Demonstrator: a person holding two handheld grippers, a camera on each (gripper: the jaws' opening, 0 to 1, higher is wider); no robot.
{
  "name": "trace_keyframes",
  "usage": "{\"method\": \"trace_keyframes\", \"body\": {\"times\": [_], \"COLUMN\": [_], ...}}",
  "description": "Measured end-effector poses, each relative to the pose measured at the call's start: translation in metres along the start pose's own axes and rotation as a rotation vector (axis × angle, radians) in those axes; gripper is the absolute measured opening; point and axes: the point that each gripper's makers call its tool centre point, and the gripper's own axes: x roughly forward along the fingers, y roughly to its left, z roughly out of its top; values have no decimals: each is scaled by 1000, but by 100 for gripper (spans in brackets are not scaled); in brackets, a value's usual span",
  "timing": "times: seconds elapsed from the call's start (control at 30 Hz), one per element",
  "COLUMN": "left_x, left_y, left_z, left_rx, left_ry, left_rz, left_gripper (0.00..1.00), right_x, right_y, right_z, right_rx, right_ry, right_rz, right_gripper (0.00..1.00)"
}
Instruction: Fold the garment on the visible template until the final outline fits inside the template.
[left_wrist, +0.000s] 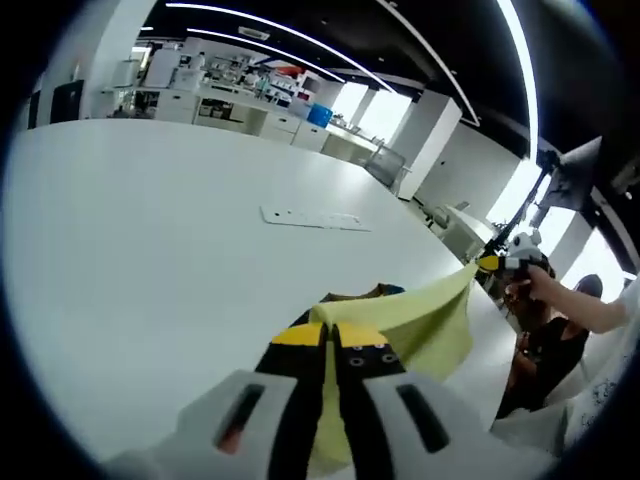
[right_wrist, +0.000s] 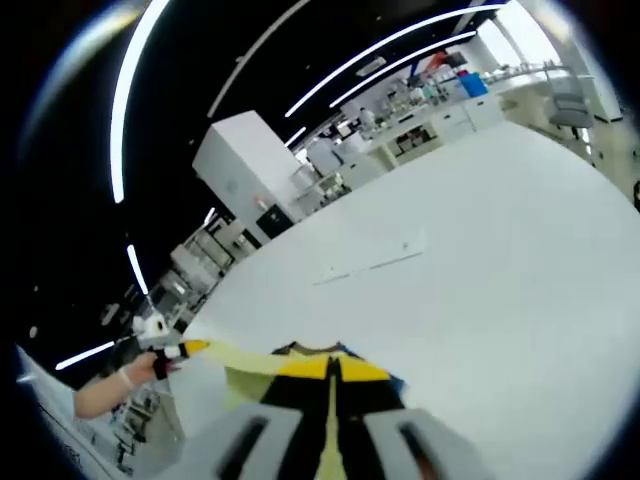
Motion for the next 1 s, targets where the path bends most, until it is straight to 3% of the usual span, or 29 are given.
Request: {"method": "trace_keyframes", "body": {"times": [0.17,0.33,0.5,0.83,1.0], "left_x": [18,32,45,53,57], "left_y": [14,19,38,57,58], "left_z": [-4,-21,-35,-45,-57], "left_rx": [-35,-74,-151,-195,-179], "left_ry": [5,22,38,46,73], "left_rz": [18,35,61,80,93], "left_gripper": [0,0,0,0,0], "right_x": [19,33,46,50,51], "right_y": [-16,-34,-48,-64,-72], "right_z": [-5,-19,-36,-48,-57], "right_rx": [14,-20,-18,-8,18], "right_ry": [16,58,87,115,125], "right_rz": [-27,-67,-104,-125,-136], "right_gripper": [0,0,0,0,0]}}
